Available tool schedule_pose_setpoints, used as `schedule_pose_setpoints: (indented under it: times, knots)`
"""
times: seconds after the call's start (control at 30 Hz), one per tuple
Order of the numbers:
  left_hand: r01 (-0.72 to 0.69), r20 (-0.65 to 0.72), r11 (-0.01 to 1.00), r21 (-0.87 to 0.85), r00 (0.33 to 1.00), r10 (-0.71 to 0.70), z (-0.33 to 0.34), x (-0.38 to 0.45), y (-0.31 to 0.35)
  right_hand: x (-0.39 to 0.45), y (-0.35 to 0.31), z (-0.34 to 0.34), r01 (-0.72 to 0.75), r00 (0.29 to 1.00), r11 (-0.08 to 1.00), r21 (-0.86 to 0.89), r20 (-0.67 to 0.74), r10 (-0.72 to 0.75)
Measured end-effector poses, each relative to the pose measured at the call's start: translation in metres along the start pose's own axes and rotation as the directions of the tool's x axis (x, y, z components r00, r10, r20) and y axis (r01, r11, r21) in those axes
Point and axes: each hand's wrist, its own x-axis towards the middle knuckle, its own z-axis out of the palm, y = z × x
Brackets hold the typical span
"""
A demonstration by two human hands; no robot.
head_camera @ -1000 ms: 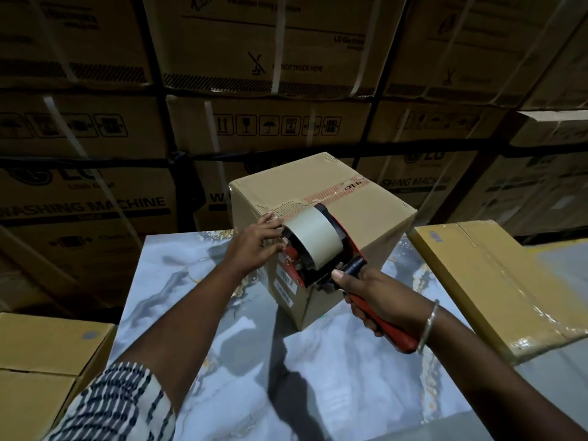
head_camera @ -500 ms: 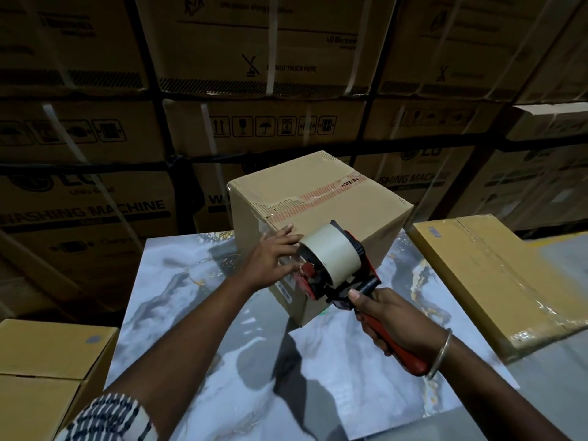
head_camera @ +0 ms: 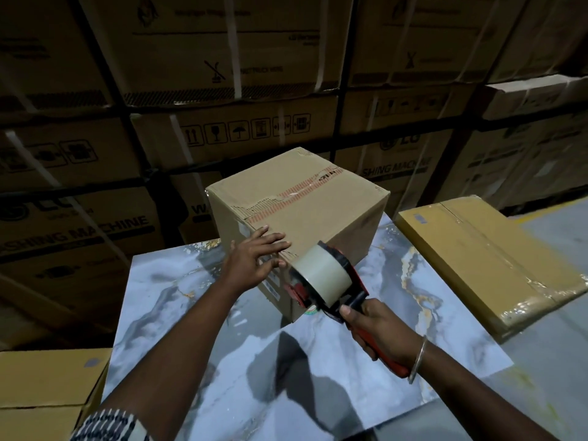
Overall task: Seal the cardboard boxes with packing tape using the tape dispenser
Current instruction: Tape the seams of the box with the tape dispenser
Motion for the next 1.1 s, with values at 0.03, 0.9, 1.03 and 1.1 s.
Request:
schedule_pose_setpoints:
  times: [0.03,0.9,1.03,1.1]
  knots:
    - [0.0,0.007,1.0,0.007,1.0,0.0,0.0,0.0,-0.001,-0.003,0.007,-0.001,-0.006,1.0,1.0,0.016,-0.007,0.006]
    - [-0.278,0.491,0.935,0.222,0.86,0.139,0.011,0.037,0.05,-0.007,0.04,-0.009,0.084,0.996,0.991,0.103,0.0,-0.084]
    - [-0.278,0.519,0.932,0.233,0.846,0.123,0.008,0.038,0.05,-0.01,0.034,-0.009,0.095,0.996,0.993,0.065,-0.005,-0.095]
    - [-0.261,0.532,0.94,0.221,0.84,0.109,0.007,0.038,0.052,-0.016,0.035,-0.01,0.085,0.996,0.994,0.064,-0.006,-0.085]
